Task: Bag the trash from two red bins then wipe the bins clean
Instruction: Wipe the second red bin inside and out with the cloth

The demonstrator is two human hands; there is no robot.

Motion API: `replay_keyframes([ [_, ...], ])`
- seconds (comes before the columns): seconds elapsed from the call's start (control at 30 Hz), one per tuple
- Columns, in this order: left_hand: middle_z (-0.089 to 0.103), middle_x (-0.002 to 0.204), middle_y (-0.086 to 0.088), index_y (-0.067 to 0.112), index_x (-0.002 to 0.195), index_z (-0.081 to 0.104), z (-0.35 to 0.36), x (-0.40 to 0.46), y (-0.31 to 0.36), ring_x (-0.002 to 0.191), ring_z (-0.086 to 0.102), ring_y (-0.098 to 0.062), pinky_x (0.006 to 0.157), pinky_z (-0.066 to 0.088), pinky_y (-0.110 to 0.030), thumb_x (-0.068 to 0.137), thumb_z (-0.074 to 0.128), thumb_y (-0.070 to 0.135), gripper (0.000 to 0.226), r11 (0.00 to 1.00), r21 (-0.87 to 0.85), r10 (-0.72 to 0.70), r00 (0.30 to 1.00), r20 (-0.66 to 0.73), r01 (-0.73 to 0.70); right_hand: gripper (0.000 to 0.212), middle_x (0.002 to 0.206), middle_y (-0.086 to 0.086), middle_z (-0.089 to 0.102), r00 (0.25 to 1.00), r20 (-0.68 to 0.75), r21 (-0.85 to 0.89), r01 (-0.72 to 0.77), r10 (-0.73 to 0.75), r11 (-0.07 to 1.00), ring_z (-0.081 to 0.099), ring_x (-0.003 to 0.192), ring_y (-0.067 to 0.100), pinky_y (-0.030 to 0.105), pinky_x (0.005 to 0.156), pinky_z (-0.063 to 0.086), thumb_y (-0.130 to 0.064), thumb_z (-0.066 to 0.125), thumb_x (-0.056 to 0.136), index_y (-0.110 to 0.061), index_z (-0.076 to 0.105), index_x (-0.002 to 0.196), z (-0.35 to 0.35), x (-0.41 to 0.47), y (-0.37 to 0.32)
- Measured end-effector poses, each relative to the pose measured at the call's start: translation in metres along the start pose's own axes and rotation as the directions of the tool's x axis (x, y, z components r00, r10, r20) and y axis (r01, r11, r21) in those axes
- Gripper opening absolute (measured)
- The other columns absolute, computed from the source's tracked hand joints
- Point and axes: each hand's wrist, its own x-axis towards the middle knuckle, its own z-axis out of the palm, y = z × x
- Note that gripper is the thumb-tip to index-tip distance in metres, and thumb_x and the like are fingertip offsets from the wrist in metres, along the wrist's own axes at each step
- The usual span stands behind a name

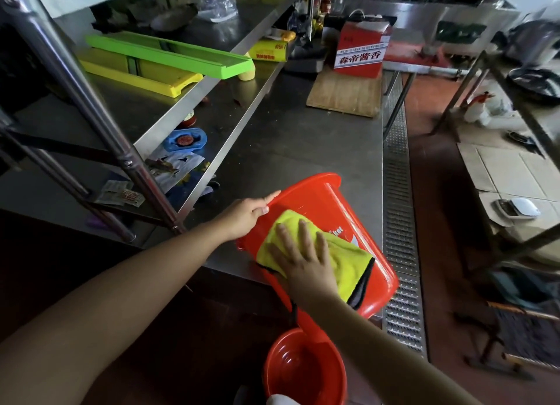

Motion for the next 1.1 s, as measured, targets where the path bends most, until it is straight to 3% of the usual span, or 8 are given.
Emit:
replay_keyframes([
  [0.1, 0.054, 0.139, 0.009, 0.074, 0.13, 0.028, 0.0, -0.003, -0.005, 0.12, 0.052, -0.003, 0.085, 0.04, -0.013, 0.102, 0.043, 0.038, 0.048, 1.0, -0.005, -0.015, 1.0, 0.002, 0.015, 0.062, 0.169, -0.004, 0.006, 0.998, -0.037, 0.051, 0.05, -0.048, 0.997, 0.001, 0.153, 0.038, 0.063, 0.116, 0.019, -0.072, 0.037, 0.094, -0.045, 0.037, 0.15, -0.004, 0.006, 0.02],
  [0.37, 0.052, 0.142, 0.007, 0.072, 0.132, 0.026, 0.003, -0.005, 0.001, 0.127, 0.05, -0.011, 0.102, 0.042, -0.027, 0.103, 0.04, 0.039, 0.046, 0.998, -0.051, -0.032, 0.999, 0.017, 0.033, 0.072, 0.165, -0.008, 0.023, 0.856, 0.213, 0.446, -0.515, 0.472, 0.732, 0.028, 0.148, 0.028, 0.055, 0.112, 0.032, -0.081, 0.037, 0.086, -0.051, 0.027, 0.15, -0.027, 0.017, 0.113],
  [0.5, 0.051, 0.141, 0.006, 0.074, 0.129, 0.027, 0.002, -0.002, 0.006, 0.127, 0.051, -0.01, 0.093, 0.041, -0.014, 0.103, 0.044, 0.035, 0.049, 1.0, -0.011, -0.011, 1.0, -0.029, 0.011, 0.066, 0.168, -0.001, 0.01, 0.989, -0.016, 0.083, -0.143, 0.145, 0.986, 0.006, 0.152, 0.043, 0.066, 0.114, 0.021, -0.07, 0.038, 0.094, -0.044, 0.029, 0.153, -0.005, -0.013, 0.023],
  [0.63, 0.05, 0.143, 0.006, 0.073, 0.13, 0.026, 0.002, -0.004, 0.004, 0.129, 0.05, -0.013, 0.096, 0.042, -0.02, 0.103, 0.042, 0.036, 0.049, 0.999, -0.001, -0.032, 0.999, -0.011, 0.032, 0.061, 0.169, -0.002, 0.005, 0.995, -0.046, 0.026, 0.094, -0.093, 0.995, -0.001, 0.153, 0.039, 0.062, 0.119, 0.008, -0.066, 0.042, 0.096, -0.042, 0.036, 0.152, -0.001, -0.023, 0.018],
  [0.73, 0.053, 0.142, 0.006, 0.075, 0.129, 0.026, 0.005, -0.008, 0.003, 0.127, 0.052, -0.014, 0.102, 0.044, -0.028, 0.104, 0.041, 0.035, 0.049, 0.998, -0.026, -0.05, 0.999, -0.013, 0.049, 0.064, 0.166, -0.006, 0.02, 0.984, -0.004, 0.204, -0.173, 0.178, 0.964, 0.021, 0.151, 0.034, 0.056, 0.115, 0.028, -0.076, 0.033, 0.093, -0.048, 0.034, 0.15, -0.016, -0.016, 0.071],
  [0.87, 0.048, 0.146, 0.004, 0.076, 0.13, 0.022, 0.008, -0.008, 0.006, 0.133, 0.046, -0.017, 0.102, 0.04, -0.028, 0.104, 0.039, 0.039, 0.048, 0.998, -0.009, -0.059, 0.998, -0.02, 0.059, 0.068, 0.162, -0.007, 0.03, 0.809, 0.279, 0.517, -0.58, 0.517, 0.629, 0.039, 0.142, 0.03, 0.051, 0.11, 0.038, -0.076, 0.04, 0.089, -0.049, 0.031, 0.15, -0.029, -0.02, 0.141],
  [0.97, 0.051, 0.143, 0.006, 0.077, 0.129, 0.023, 0.007, -0.003, 0.011, 0.128, 0.051, -0.016, 0.098, 0.042, -0.025, 0.103, 0.038, 0.039, 0.048, 0.998, 0.011, -0.067, 0.997, -0.024, 0.068, 0.067, 0.166, -0.004, 0.022, 0.894, 0.117, 0.31, -0.446, 0.432, 0.84, 0.025, 0.149, 0.034, 0.053, 0.114, 0.031, -0.075, 0.032, 0.092, -0.048, 0.026, 0.153, -0.019, -0.035, 0.106],
  [1.1, 0.054, 0.14, 0.01, 0.076, 0.128, 0.025, 0.006, 0.001, 0.015, 0.125, 0.054, -0.014, 0.097, 0.043, -0.026, 0.103, 0.039, 0.038, 0.048, 0.999, 0.023, -0.046, 0.999, -0.019, 0.046, 0.062, 0.169, -0.001, 0.005, 0.999, -0.019, 0.031, 0.042, -0.042, 0.999, -0.002, 0.153, 0.042, 0.063, 0.119, 0.012, -0.067, 0.033, 0.099, -0.044, 0.023, 0.156, 0.002, -0.068, 0.033],
])
